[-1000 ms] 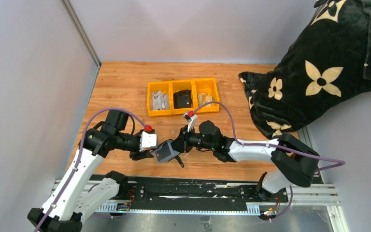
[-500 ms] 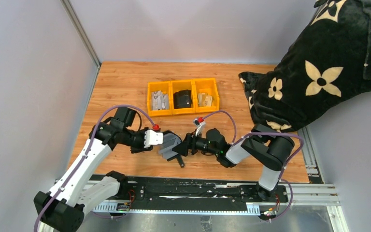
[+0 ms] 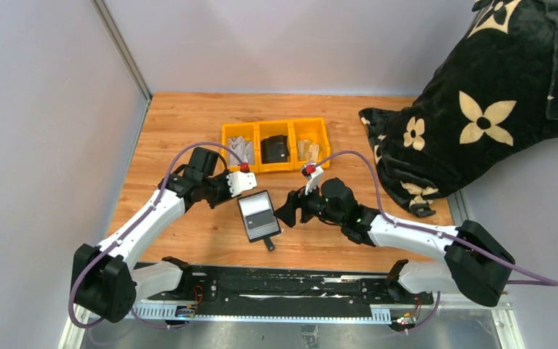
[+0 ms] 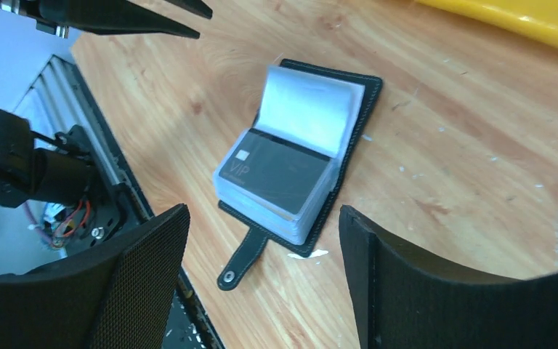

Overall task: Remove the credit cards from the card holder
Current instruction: Place the card holder at the center of the board, then reset both arms

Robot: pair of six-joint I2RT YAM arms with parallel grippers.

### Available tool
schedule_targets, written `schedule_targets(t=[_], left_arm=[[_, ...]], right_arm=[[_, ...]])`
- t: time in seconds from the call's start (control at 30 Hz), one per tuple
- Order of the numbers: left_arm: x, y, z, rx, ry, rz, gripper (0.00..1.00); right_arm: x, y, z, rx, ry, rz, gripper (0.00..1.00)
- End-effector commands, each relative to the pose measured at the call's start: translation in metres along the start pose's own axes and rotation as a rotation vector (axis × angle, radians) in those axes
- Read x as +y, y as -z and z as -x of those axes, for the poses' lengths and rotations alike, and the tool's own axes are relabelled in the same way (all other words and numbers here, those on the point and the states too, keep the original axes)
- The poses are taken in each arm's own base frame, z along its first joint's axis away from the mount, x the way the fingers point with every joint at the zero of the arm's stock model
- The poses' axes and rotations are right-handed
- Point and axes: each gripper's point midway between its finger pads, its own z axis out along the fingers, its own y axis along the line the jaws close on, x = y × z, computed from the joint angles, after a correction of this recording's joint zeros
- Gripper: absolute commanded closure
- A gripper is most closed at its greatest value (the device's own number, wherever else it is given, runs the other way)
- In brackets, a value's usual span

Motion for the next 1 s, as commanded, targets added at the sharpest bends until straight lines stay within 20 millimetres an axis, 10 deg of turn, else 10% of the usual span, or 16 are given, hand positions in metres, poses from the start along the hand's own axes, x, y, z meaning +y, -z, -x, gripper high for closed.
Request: schedule_targets(t=[0.0,0.23,0.4,0.63,0.97], left_arm=[[0.026,-0.004,0.014,-0.032,0.038,0.098,0.67],[0.054,0.017,0.007,-0.053,0.25,0.165,0.01],[0.088,0.035,-0.026,-0.135,0.473,0.269,0.0],[0.093,0.012,-0.063,-0.245,0.683,0.381,0.0],[0.109,0.001,-0.076,-0.415,0.734,0.61,0.0]], right_arm=[[-0.02,0.008,0.012,0.061,0.067,-0.121,0.21],[-0.074,0.043,0.048,-0.029,0.095,-0.415,0.13],[-0.15,0.119,0.067,-0.182,0.041,-0.772,0.13],[-0.219,0.225,0.069,-0.365,0.099,-1.218,0.12],[-0.27,0.28,0.042,-0.429,0.025,-1.535,0.1]])
